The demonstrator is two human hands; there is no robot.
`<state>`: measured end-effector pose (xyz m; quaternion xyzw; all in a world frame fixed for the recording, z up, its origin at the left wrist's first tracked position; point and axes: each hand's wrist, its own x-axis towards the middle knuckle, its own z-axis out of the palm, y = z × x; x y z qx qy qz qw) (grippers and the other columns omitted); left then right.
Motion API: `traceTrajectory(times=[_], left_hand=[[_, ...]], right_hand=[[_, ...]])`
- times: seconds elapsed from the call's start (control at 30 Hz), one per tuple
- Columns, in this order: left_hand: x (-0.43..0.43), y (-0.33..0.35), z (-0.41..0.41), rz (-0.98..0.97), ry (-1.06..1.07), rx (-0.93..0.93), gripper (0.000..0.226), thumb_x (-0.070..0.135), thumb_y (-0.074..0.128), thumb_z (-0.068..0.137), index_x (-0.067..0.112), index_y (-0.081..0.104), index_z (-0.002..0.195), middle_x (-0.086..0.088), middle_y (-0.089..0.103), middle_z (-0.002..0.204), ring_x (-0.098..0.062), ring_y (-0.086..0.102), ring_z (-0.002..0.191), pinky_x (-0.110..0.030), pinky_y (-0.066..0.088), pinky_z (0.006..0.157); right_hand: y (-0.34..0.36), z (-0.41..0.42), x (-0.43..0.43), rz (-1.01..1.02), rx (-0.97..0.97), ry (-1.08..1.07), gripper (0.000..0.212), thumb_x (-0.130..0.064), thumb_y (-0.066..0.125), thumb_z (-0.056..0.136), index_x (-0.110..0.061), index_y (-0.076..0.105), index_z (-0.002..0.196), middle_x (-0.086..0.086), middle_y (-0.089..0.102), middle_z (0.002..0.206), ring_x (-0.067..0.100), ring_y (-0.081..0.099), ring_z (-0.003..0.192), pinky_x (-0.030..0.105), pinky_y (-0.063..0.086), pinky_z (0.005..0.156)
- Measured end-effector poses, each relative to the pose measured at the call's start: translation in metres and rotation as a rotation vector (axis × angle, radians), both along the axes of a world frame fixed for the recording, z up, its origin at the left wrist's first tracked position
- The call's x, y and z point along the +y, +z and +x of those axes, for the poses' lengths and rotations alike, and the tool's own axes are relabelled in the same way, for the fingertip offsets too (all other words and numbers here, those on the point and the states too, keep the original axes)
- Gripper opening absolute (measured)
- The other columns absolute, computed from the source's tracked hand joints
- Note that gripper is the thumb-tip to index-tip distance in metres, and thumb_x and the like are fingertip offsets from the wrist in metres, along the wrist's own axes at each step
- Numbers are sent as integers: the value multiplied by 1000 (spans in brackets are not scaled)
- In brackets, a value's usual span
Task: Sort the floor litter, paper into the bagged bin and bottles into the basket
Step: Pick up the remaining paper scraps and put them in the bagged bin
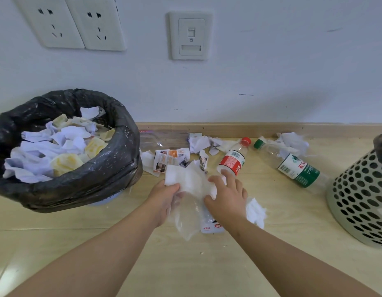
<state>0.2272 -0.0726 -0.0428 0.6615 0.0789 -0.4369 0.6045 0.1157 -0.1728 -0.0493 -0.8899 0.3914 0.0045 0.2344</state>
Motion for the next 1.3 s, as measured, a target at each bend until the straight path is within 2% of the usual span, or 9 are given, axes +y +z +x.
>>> traceTrajectory(times=[0.17,0.3,0.4,0.53,0.7,0.87,0.93,1.07,1.3], left_hand=[[-4,0,1,-11,27,9,17,9,45,98,9,57,110,-7,63,86,-20,58,73,-35,47,71],[-5,1,0,-74,-22,98,28,14,45,98,8,52,125,-11,65,104,-25,63,84,-37,50,74],[-5,6,-5,-132,-120,129,30,15,45,98,9,51,127,-16,65,108,-29,64,85,-34,52,67],[-2,3,-7,-123,-168,131,23,14,47,98,19,51,120,-10,65,94,-26,63,77,-37,51,65],[0,-10,-6,42,-46,19,18,8,48,97,15,52,112,-7,63,90,-23,59,73,-35,51,62],[7,-21,4,166,21,-132,20,8,49,94,15,52,113,-7,61,97,-24,58,78,-32,48,67],[9,-25,5,194,4,-155,21,8,49,93,15,52,113,-9,61,103,-26,58,82,-33,48,67],[8,-28,3,220,-50,-178,18,8,50,93,14,54,109,-11,61,101,-27,58,83,-35,48,73],[13,-34,0,336,-203,-296,10,9,50,90,13,53,99,-10,59,97,-26,53,83,-30,42,70]], right_hand=[[4,4,8,146,-80,108,53,-47,42,83,-35,41,135,-11,33,147,15,21,138,34,14,111],[3,5,16,448,-116,141,50,-32,56,89,-31,38,136,-7,56,117,14,54,104,28,42,90],[2,6,17,489,-188,55,22,-19,51,90,-29,51,110,-9,57,89,9,53,73,21,42,62],[3,3,15,498,-242,57,15,-13,51,90,-24,58,97,-14,51,71,0,46,66,15,36,60],[2,-10,7,628,-253,-37,25,-14,50,91,-22,62,111,-2,63,89,13,53,81,27,47,75],[-13,-36,-31,36,203,-140,55,-19,52,87,-35,36,138,-3,24,150,25,31,131,38,33,102],[-21,-49,-37,104,376,-153,65,-14,52,87,-41,26,140,-2,11,153,27,27,132,39,38,97],[-33,-63,-38,131,393,-81,59,2,38,87,-31,39,136,2,35,136,25,36,122,32,46,84],[-20,-37,-22,-120,329,5,42,-23,47,87,-29,47,129,1,15,154,28,17,139,41,15,113]])
